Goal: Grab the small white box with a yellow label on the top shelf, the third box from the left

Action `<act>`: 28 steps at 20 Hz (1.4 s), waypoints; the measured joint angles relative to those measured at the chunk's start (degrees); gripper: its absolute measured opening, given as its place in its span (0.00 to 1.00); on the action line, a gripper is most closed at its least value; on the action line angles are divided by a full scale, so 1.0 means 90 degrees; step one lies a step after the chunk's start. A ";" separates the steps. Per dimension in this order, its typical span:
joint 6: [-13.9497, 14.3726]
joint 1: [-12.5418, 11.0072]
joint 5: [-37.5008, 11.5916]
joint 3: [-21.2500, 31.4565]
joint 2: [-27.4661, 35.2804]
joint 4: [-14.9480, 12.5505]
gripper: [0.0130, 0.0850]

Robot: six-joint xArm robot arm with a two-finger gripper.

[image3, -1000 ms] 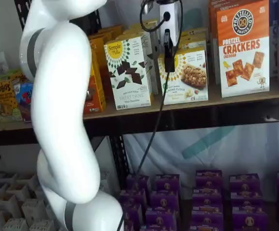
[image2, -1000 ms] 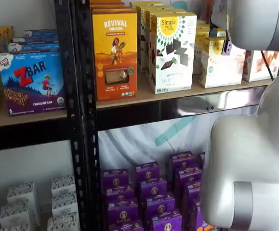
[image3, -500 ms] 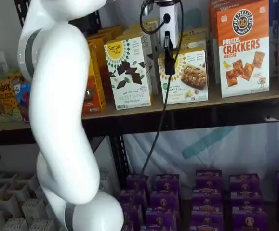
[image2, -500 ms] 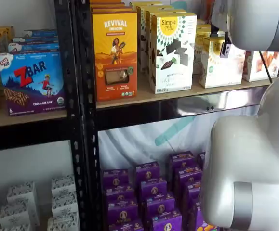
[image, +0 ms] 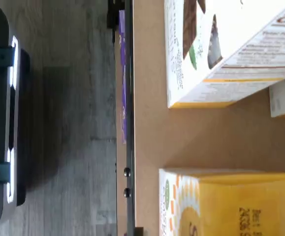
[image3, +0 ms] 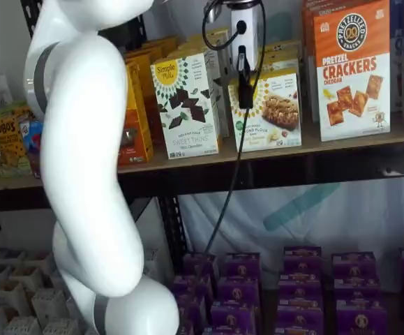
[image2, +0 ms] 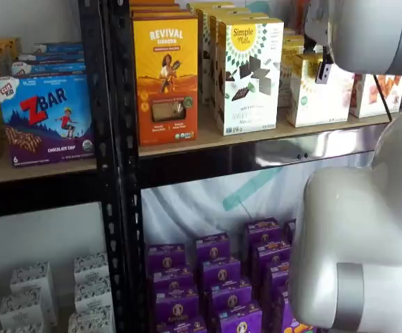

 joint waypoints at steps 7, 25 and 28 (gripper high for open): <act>-0.0005 0.0004 -0.0072 0.0050 -0.0019 0.0004 0.50; -0.0049 -0.0021 -0.0150 0.0167 -0.0046 -0.0047 0.33; -0.0062 -0.0036 -0.0152 0.0184 -0.0057 -0.0029 0.28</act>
